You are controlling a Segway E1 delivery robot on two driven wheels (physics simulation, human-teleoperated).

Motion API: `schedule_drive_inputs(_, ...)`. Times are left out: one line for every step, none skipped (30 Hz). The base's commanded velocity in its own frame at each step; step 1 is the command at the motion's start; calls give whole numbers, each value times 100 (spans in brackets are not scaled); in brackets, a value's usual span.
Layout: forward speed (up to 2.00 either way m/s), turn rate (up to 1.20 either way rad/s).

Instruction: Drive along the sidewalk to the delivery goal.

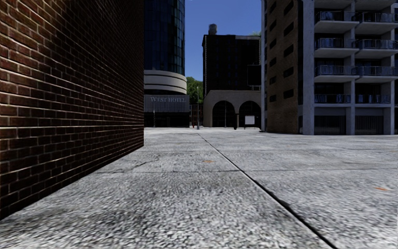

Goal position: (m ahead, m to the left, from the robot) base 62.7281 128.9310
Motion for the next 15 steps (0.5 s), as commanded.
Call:
schedule_drive_inputs(199,0)
schedule_drive_inputs(199,0)
schedule_drive_inputs(199,0)
schedule_drive_inputs(199,0)
schedule_drive_inputs(199,0)
schedule_drive_inputs(199,0)
schedule_drive_inputs(199,0)
schedule_drive_inputs(199,0)
schedule_drive_inputs(199,0)
schedule_drive_inputs(199,0)
schedule_drive_inputs(199,0)
schedule_drive_inputs(199,0)
schedule_drive_inputs(199,0)
schedule_drive_inputs(199,0)
schedule_drive_inputs(199,0)
